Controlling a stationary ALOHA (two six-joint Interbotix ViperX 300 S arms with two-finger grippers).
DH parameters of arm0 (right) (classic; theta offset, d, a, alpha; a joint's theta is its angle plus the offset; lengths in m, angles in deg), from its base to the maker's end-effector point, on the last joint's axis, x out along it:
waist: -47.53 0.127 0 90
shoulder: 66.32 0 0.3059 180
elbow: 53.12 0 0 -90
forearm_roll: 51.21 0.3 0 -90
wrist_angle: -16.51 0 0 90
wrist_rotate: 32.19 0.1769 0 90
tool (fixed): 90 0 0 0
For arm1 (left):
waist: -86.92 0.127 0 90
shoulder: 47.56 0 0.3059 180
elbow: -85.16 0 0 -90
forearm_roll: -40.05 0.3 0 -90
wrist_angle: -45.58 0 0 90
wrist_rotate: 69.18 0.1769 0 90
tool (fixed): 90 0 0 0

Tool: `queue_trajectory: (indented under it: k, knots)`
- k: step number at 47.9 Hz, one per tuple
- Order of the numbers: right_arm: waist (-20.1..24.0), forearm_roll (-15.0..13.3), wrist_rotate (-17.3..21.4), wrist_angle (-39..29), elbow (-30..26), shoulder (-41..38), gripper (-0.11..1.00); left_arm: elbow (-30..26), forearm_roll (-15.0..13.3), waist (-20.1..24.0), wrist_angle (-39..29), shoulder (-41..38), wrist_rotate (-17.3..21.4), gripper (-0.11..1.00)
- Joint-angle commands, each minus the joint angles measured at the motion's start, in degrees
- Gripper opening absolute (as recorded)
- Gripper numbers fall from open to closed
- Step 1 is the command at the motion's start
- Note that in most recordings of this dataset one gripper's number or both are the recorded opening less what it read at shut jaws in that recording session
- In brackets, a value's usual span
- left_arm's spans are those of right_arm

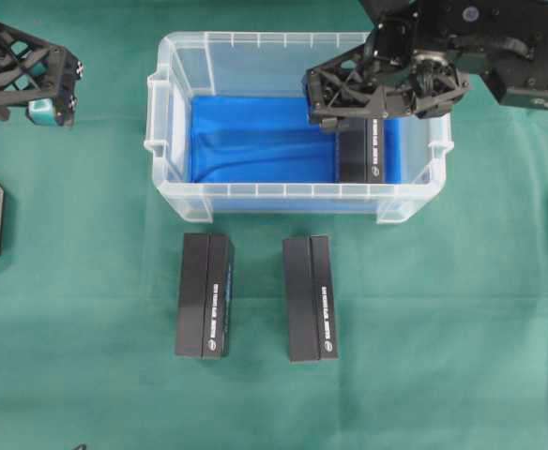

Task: Take out the box from the case.
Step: 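Lower the open right gripper around the right box and close it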

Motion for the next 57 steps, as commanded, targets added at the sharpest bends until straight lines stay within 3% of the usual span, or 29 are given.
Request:
queue_trajectory:
  k: [1,34,57]
  knots:
    - [-0.2,-0.2,0.1,1.6,0.6,0.7,0.93,-1.3,-0.1,-0.3,0.2,0.6,-0.1,0.97]
    - [-1.2,-0.4,1.2,8.2,4.6,-1.7,0.93,-1.3,-0.1,-1.3,2.2,0.5,-0.4,0.97]
    - [-1.4,0.3,1.1,8.2,6.6,-2.5,0.93,-1.3,-0.1,-2.2,2.2,0.4,-0.8,0.97]
